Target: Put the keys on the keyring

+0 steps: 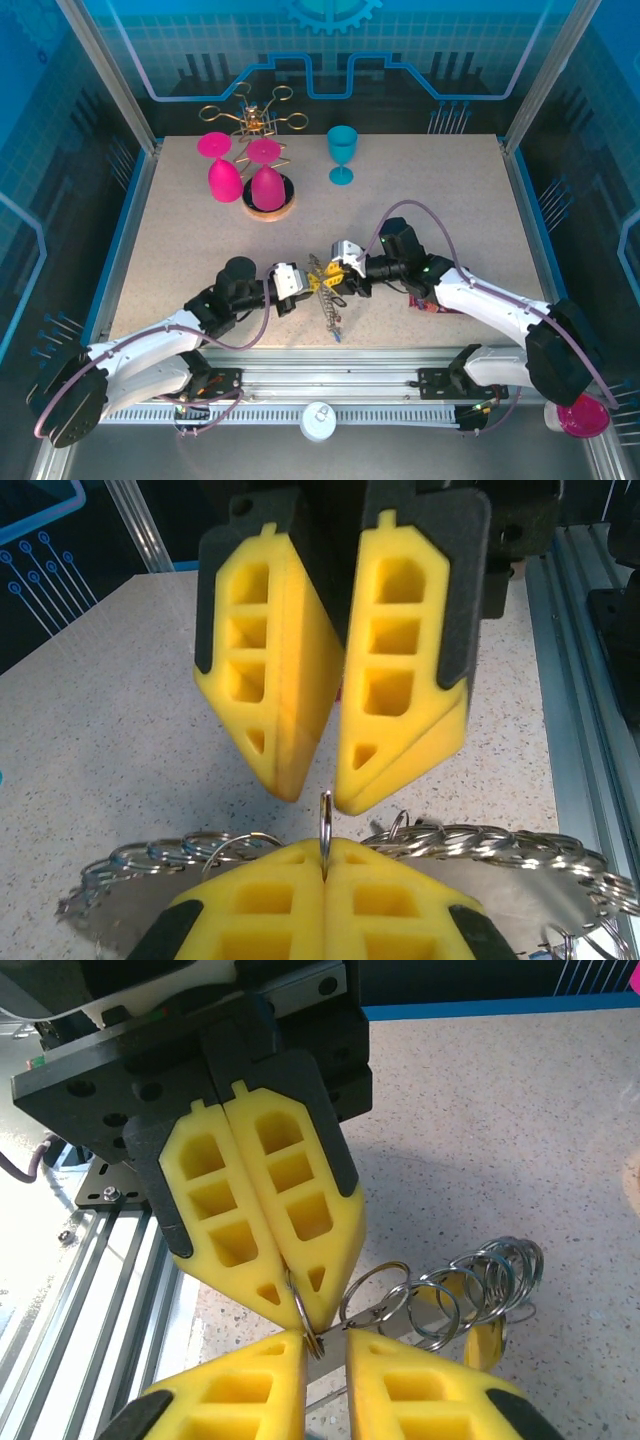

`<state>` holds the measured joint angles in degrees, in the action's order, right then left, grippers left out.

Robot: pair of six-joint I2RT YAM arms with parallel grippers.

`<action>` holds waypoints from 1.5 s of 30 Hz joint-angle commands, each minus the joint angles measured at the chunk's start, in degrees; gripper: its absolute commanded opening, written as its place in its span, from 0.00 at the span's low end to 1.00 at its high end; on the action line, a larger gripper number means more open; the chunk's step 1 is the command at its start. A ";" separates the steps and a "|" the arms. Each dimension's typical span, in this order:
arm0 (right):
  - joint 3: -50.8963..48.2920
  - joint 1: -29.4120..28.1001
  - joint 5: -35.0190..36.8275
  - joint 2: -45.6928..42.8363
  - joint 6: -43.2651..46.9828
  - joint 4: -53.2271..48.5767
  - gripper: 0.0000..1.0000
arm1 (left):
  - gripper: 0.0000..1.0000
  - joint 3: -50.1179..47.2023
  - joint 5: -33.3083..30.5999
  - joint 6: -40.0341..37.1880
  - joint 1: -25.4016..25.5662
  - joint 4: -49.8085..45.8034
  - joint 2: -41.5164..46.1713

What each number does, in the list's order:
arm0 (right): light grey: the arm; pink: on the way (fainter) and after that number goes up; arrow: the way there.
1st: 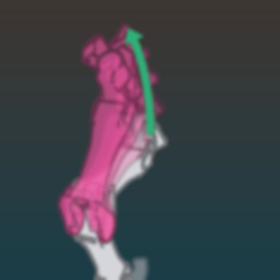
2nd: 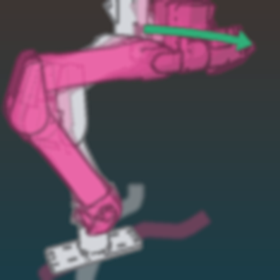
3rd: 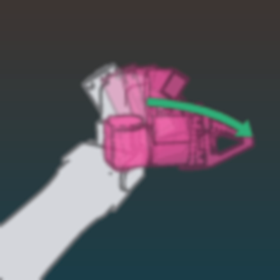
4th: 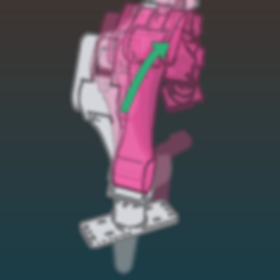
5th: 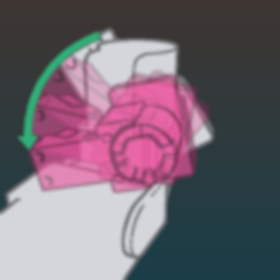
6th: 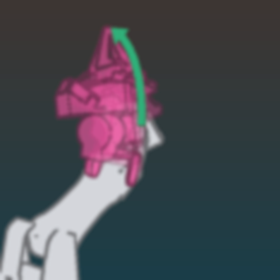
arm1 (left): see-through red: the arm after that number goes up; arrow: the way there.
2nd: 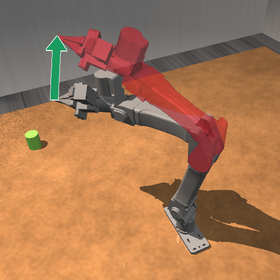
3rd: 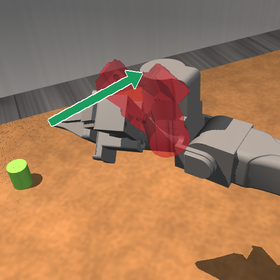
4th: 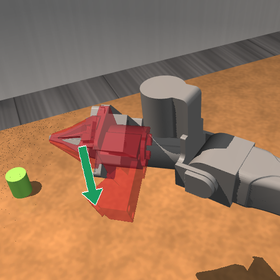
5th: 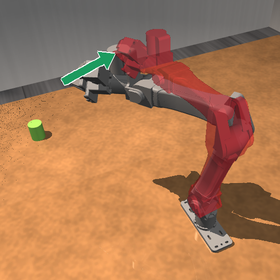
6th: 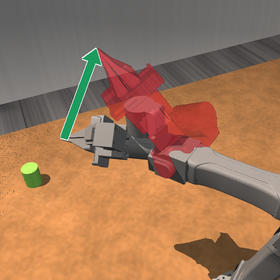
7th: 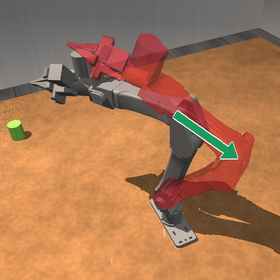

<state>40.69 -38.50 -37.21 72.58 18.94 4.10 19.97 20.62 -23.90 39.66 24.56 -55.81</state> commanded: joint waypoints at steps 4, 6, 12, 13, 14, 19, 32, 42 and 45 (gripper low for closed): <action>-0.09 -0.96 -1.89 1.17 -0.81 3.02 0.00 | 0.00 -0.09 1.89 1.38 -0.19 3.92 -0.09; -0.09 -1.09 -2.27 1.40 -0.84 3.24 0.00 | 0.00 0.06 1.72 1.64 -0.17 3.75 -0.26; 0.60 -1.66 -3.11 1.98 -0.54 2.55 0.00 | 0.10 0.58 0.71 1.92 -0.18 3.48 -0.83; 0.80 -1.75 -3.24 2.05 -0.44 2.34 0.00 | 0.10 0.56 0.74 1.84 -0.14 3.48 -0.88; 0.82 -1.81 -3.30 2.15 -0.48 2.24 0.00 | 0.10 0.56 0.74 1.84 -0.25 3.46 -0.88; 0.88 -1.88 -3.22 2.22 -0.55 1.47 0.00 | 0.07 0.57 0.64 1.57 -0.17 3.30 -0.70; -5.83 6.66 17.95 -7.29 -25.76 2.47 0.28 | 0.00 0.37 -8.72 -5.32 0.59 -0.11 2.02; -0.97 5.13 32.05 -0.42 -46.01 -20.21 0.26 | 0.00 4.84 -17.12 -7.54 1.65 -20.58 6.08; 1.03 4.36 27.64 4.95 -44.70 -19.82 0.37 | 0.00 4.70 -17.61 -6.92 1.66 -21.21 6.51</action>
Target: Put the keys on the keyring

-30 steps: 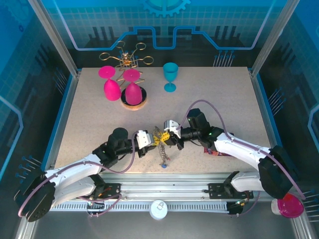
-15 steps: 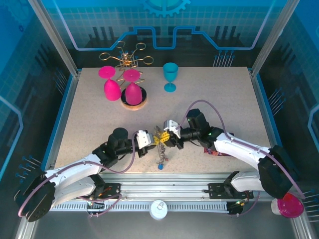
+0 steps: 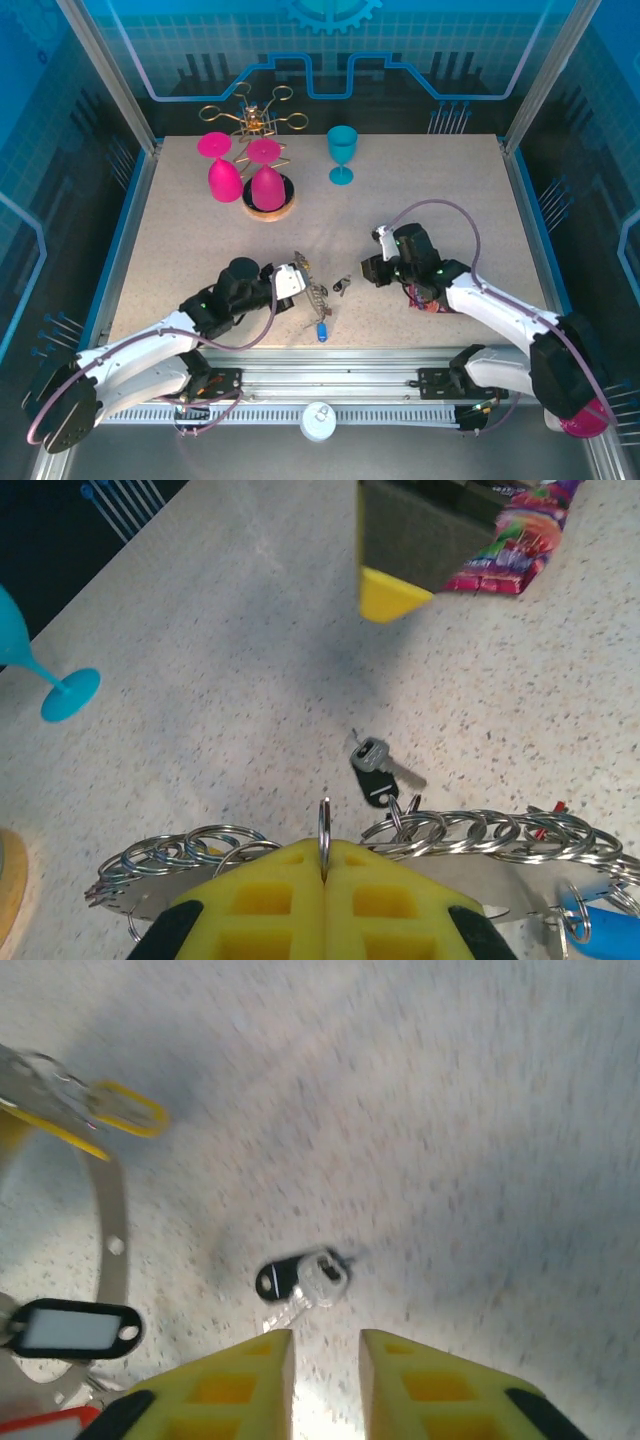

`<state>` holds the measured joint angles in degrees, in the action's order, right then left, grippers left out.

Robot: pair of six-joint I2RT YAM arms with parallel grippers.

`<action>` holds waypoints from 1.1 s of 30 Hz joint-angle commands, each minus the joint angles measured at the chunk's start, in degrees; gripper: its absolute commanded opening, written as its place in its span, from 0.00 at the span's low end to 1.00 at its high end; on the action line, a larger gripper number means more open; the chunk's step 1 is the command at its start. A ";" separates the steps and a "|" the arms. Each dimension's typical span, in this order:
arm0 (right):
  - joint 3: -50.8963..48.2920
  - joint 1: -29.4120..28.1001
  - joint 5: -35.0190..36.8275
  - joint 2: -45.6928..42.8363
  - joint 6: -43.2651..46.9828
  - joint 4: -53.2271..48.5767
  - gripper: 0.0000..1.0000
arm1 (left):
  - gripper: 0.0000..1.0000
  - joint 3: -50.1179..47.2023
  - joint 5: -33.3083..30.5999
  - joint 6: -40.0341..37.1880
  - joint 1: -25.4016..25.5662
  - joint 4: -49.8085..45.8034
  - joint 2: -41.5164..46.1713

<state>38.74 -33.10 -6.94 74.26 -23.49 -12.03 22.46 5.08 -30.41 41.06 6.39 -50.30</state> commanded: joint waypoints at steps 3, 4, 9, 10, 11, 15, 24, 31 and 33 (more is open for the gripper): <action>6.83 -1.13 -1.90 9.00 -5.35 -6.02 0.34 | 0.00 2.61 -2.39 -0.30 0.30 -2.44 -0.09; 8.43 -1.54 0.10 10.89 -8.20 -7.33 0.33 | 0.00 2.68 -2.27 -0.35 0.28 -2.18 -0.55; 14.75 -7.05 12.45 16.20 -22.62 -11.95 0.39 | 0.00 2.55 -2.16 -0.08 0.33 -0.50 -1.59; 15.67 -7.72 14.87 17.11 -25.09 -13.39 0.42 | 0.00 2.50 -2.10 -0.17 0.38 -0.50 -1.68; 16.40 -7.98 16.95 17.85 -27.27 -14.54 0.45 | 0.00 2.54 -2.05 -0.15 0.35 -0.49 -1.56; 17.88 -8.10 19.03 20.48 -33.27 -16.43 0.45 | 0.00 2.61 -2.00 -0.35 0.36 -0.72 -1.51; 22.58 -8.65 17.11 25.72 -38.75 -17.06 0.41 | 0.00 2.61 -1.55 -0.17 0.34 -0.49 -1.64; 23.91 -8.60 16.37 27.82 -39.40 -16.27 0.34 | 0.00 2.66 -1.22 -0.32 0.33 -0.33 -1.90; 24.01 -8.63 16.03 28.22 -39.62 -16.12 0.32 | 0.00 2.60 -1.14 -0.39 0.28 -0.41 -1.90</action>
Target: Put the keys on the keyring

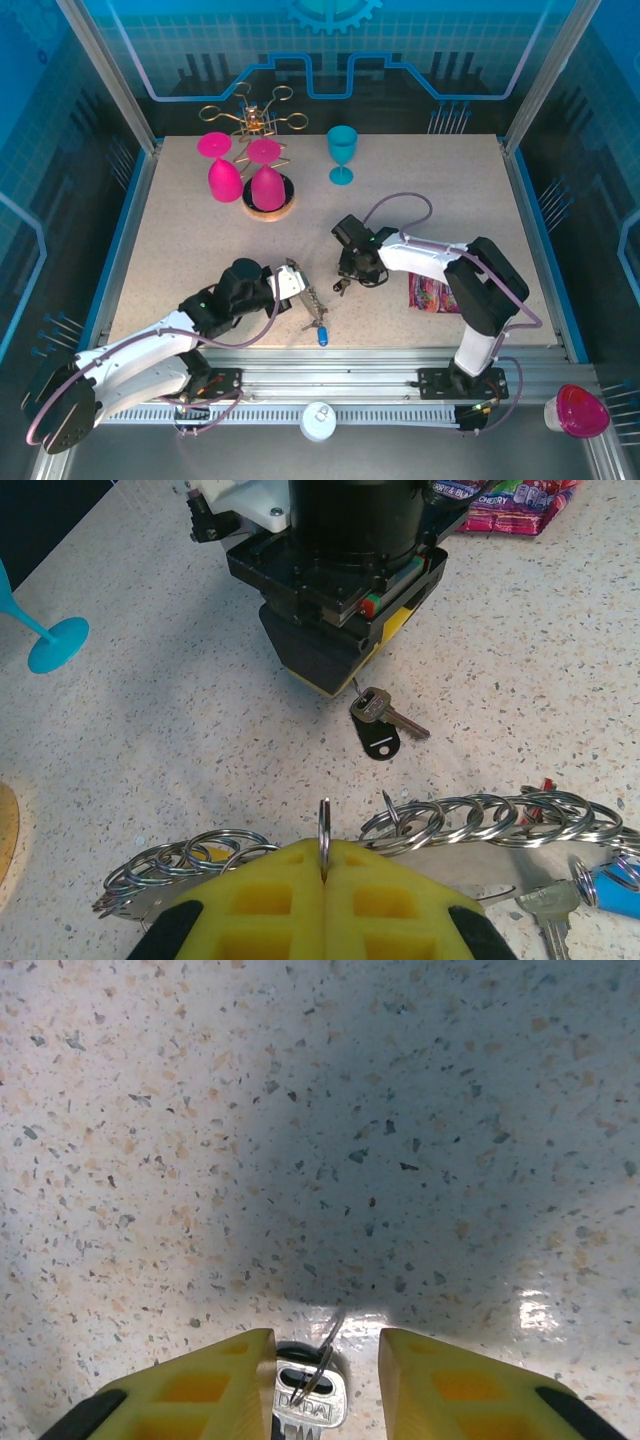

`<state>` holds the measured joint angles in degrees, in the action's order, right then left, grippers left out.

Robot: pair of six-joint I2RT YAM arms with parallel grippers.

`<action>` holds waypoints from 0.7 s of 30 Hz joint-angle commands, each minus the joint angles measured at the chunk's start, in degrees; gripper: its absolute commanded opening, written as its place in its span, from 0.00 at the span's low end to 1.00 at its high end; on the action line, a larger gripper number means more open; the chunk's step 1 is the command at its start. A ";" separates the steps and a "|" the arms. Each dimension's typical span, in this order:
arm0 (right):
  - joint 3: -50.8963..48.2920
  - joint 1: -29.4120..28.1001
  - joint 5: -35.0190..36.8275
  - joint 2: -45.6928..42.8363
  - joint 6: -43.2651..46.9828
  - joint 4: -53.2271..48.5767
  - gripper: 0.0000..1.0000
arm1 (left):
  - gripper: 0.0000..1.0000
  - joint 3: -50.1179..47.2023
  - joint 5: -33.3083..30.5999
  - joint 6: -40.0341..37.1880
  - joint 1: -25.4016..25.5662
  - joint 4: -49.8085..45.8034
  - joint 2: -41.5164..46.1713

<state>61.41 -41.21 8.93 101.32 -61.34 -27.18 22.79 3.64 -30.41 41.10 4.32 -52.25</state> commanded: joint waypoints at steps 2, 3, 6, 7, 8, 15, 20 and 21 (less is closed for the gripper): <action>1.39 -0.50 -0.17 1.56 -1.94 -0.86 0.29 | 0.00 2.27 0.32 -0.28 0.31 1.74 0.04; 1.33 -0.49 -0.19 1.61 -1.97 -0.79 0.29 | 0.00 2.32 0.32 -0.30 0.31 1.73 0.04; 1.36 -0.44 -0.37 1.90 -2.09 -0.78 0.27 | 0.00 2.26 0.40 -0.26 0.34 1.75 0.05; 1.47 -0.40 -0.60 2.17 -2.18 -0.69 0.26 | 0.00 2.30 0.52 -0.26 0.38 1.77 0.04; 1.48 -0.40 -0.85 2.23 -2.20 -0.61 0.26 | 0.00 2.26 0.49 -0.30 0.28 1.75 0.04; 1.53 -0.44 -1.58 2.73 -2.47 -0.42 0.20 | 0.00 2.27 0.45 -0.35 0.28 1.66 0.12; 1.53 -0.43 -2.05 2.92 -2.86 -0.42 0.17 | 0.00 2.30 0.40 -0.44 0.22 1.62 0.13; 1.45 -0.43 -2.22 2.95 -2.91 -0.48 0.17 | 0.00 2.31 0.40 -0.44 0.31 1.59 0.17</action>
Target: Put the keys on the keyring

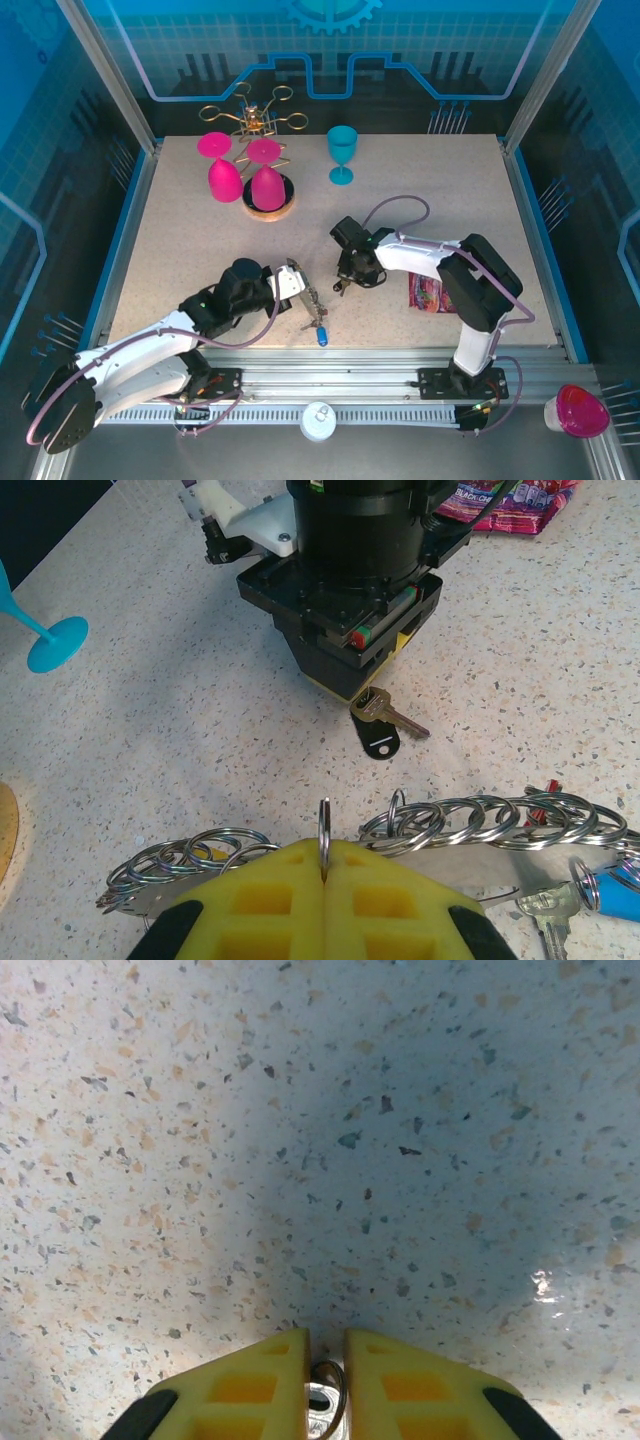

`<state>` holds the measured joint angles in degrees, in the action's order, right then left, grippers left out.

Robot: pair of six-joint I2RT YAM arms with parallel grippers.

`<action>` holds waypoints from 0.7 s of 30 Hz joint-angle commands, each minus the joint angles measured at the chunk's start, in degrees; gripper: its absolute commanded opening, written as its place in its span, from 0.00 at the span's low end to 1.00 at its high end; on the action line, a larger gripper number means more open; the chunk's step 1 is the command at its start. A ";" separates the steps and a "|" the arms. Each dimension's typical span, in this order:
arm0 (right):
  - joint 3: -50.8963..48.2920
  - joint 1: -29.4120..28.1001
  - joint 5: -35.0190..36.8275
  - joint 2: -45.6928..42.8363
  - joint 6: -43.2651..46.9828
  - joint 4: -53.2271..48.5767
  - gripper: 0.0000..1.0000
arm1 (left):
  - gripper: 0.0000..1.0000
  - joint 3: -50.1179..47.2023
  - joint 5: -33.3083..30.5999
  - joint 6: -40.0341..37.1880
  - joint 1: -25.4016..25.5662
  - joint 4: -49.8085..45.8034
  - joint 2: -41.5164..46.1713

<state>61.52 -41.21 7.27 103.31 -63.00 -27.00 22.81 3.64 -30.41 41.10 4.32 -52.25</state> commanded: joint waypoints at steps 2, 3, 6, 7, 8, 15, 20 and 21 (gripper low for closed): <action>1.24 -0.43 -0.99 0.94 -1.41 -0.45 0.18 | 0.00 2.30 0.40 -0.44 0.31 1.55 0.13; 1.22 -0.42 -1.03 0.91 -1.46 -0.34 0.17 | 0.00 2.26 0.41 -0.44 0.26 1.60 0.11; 0.99 -0.40 -1.10 0.67 -1.64 0.11 0.12 | 0.00 2.25 0.40 -0.44 0.28 1.49 0.13; 1.06 -0.44 -1.16 0.64 -1.60 0.11 0.10 | 0.00 2.24 0.40 -0.43 0.25 1.49 0.21; 0.98 -0.44 -1.21 0.61 -1.55 0.26 0.06 | 0.00 2.26 0.40 -0.44 0.29 1.48 0.17; 0.21 -0.44 -1.69 -1.90 0.98 0.77 0.00 | 0.00 2.29 0.32 -0.52 0.31 1.18 0.39; -4.91 -1.01 -2.36 -9.94 12.13 7.21 0.00 | 0.00 2.12 0.51 -0.61 0.25 1.52 0.83; -6.90 -1.03 -2.97 -12.36 14.75 9.26 0.00 | 0.00 2.12 0.40 -0.61 0.22 1.66 0.87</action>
<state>57.76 -41.30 5.34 96.71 -56.38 -22.46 22.79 3.64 -30.41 41.10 4.29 -52.25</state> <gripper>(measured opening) 0.065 0.048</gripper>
